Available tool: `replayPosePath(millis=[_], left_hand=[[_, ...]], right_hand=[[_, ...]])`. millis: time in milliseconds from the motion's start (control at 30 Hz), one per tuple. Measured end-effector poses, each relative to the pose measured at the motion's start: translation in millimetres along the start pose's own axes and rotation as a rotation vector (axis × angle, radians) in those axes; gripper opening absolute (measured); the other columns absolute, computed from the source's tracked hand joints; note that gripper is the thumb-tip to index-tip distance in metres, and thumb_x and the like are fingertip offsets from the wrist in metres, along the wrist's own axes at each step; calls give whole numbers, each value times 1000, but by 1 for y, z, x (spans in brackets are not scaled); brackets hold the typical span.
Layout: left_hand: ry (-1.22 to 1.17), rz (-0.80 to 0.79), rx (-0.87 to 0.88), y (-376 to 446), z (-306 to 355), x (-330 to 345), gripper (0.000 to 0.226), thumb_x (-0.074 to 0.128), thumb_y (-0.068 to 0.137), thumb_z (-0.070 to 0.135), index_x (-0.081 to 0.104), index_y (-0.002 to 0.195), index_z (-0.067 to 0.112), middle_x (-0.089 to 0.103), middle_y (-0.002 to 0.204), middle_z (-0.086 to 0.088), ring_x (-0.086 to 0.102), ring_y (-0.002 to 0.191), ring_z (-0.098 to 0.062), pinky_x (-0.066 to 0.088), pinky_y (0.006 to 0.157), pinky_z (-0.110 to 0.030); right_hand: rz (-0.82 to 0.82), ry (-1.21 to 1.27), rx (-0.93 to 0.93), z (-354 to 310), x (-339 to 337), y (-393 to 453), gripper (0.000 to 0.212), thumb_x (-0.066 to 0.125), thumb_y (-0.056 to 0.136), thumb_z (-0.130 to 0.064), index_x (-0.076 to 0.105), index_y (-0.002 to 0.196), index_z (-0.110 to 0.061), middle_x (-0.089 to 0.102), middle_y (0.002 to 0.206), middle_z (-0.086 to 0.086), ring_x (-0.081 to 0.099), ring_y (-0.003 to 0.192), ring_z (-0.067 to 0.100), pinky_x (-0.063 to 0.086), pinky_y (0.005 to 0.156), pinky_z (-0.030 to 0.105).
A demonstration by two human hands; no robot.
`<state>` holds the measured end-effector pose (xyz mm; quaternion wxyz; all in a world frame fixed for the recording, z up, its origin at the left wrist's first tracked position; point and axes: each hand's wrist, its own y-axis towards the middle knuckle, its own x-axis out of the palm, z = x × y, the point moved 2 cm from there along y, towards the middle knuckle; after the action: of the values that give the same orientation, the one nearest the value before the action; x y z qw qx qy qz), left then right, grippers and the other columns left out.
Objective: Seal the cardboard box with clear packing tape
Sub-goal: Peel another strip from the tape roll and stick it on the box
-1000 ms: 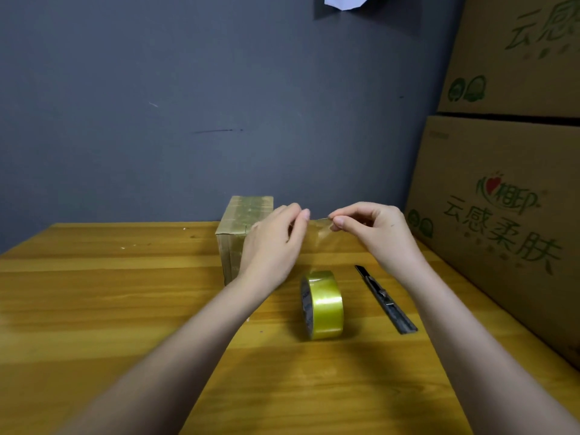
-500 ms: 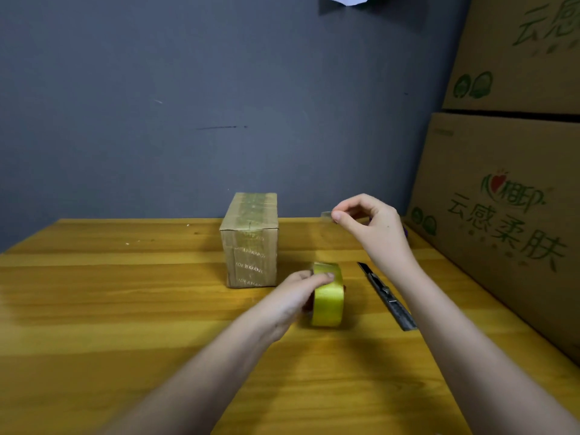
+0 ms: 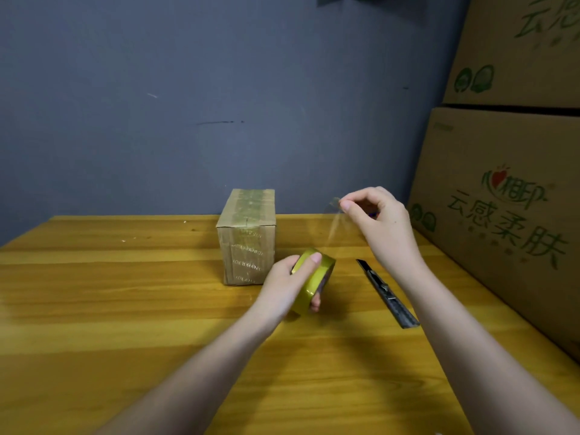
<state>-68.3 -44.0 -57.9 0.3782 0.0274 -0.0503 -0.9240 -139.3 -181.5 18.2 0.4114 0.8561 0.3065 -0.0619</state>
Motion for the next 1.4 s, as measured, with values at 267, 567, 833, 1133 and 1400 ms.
replayPosePath(millis=[267,567,833,1133,1400], left_hand=[[138,-38,212,-9,7,-11,17,53,94,24,63,94,10,73,69,-5,70,70,-14,52,70,-23],[165,9,368,-22,16,-9,7,61,89,17,65,84,20,67,66,7,65,59,-10,49,58,-17],[159,44,411,-22,17,-11,5,63,81,20,64,77,17,64,65,5,64,54,-12,49,52,-18],[102,22,415,-25,18,-9,10,63,78,15,61,69,14,61,58,2,61,48,-11,46,47,-17],[285,59,340,-20,12,-15,20,60,81,43,61,83,22,67,68,5,66,63,-12,55,67,-35]], right_hand=[[-49,193,258,15,7,-5,13,58,91,-15,69,95,-9,64,80,-5,56,69,2,43,55,4],[-173,245,324,19,16,-14,14,59,90,-12,70,95,-5,63,74,-4,55,57,-5,42,53,4],[-241,279,386,25,28,-26,16,58,91,-21,71,96,-12,68,83,-3,58,72,4,46,64,22],[-444,409,640,39,43,-32,18,54,91,-31,68,90,-20,65,77,-4,59,76,13,44,78,34],[51,299,368,27,30,-37,24,43,98,-18,64,108,-15,68,98,-2,63,90,9,47,73,10]])
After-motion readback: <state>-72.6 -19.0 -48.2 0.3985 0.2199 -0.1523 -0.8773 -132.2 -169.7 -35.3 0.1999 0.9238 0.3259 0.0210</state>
